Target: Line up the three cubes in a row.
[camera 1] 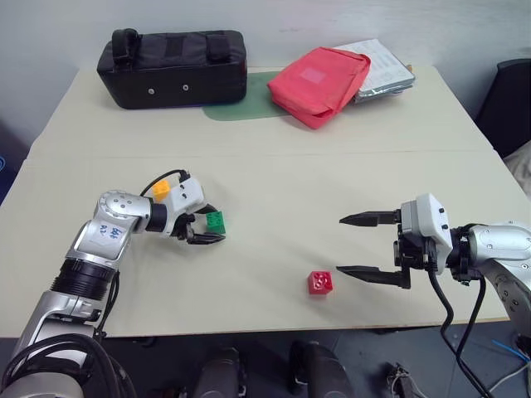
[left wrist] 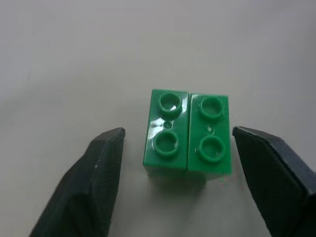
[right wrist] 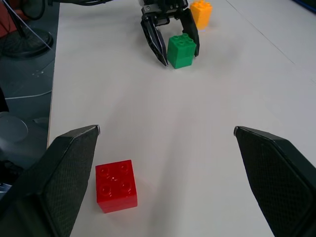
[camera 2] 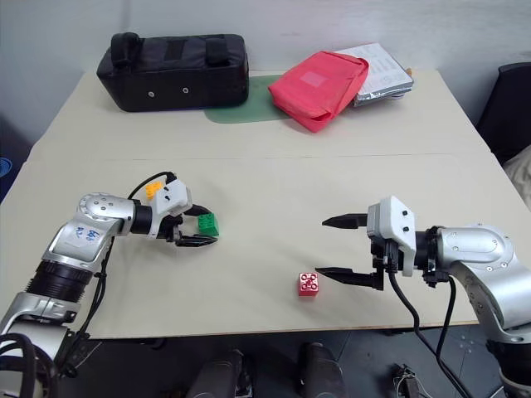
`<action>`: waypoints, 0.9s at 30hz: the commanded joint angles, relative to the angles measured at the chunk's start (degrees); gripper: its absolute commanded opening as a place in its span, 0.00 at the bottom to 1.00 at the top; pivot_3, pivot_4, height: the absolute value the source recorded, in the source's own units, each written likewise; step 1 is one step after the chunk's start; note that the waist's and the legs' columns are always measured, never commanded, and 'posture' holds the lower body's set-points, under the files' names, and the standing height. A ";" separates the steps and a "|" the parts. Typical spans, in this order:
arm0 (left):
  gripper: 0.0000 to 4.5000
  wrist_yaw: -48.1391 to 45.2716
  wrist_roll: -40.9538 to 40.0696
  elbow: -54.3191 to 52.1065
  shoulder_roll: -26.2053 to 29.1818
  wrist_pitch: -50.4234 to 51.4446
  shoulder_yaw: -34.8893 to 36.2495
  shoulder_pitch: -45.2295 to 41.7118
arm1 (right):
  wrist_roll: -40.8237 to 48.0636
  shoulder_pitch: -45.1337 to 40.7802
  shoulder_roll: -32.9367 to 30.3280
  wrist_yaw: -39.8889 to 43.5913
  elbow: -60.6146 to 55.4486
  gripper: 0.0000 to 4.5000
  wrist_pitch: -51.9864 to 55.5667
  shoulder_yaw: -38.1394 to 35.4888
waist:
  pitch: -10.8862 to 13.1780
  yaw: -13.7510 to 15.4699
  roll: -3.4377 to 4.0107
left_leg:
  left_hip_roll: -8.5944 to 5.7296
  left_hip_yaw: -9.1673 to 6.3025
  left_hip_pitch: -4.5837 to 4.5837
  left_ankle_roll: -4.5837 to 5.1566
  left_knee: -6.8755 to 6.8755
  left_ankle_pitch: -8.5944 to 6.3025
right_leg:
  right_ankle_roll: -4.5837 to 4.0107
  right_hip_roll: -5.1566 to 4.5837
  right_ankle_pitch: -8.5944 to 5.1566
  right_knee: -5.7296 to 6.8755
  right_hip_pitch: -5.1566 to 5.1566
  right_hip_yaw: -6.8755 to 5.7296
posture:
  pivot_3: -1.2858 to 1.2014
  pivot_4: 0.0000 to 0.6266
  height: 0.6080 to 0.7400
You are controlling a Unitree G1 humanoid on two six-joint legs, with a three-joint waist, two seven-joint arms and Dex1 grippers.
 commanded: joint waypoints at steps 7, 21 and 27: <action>0.33 -5.62 -2.90 -6.36 1.20 -0.13 1.91 1.13 | 1.36 -1.48 -0.64 1.26 -0.76 1.00 0.22 -0.47 | 0.00 0.18 0.00 | 0.00 -0.01 0.00 0.00 0.02 0.00 | 0.00 -0.01 0.00 0.00 0.00 0.00 | 0.52 0.24 1.00; 0.33 -5.28 -2.53 -31.70 -0.39 5.02 -7.19 10.40 | 1.98 9.23 -8.36 10.82 -4.77 1.00 -1.10 -3.24 | 0.00 1.11 0.00 | -0.01 -0.05 0.13 0.02 0.10 0.00 | 0.00 -0.08 0.00 -0.11 0.14 0.05 | 0.52 0.24 1.00; 0.33 -0.96 1.03 -35.31 -2.39 7.92 -11.50 12.26 | 2.46 10.79 -9.17 11.15 -6.05 1.00 -0.61 -4.39 | 0.00 1.03 0.00 | -0.01 -0.06 0.12 0.03 0.09 0.00 | 0.00 -0.08 0.00 -0.10 0.13 0.05 | 0.52 0.24 1.00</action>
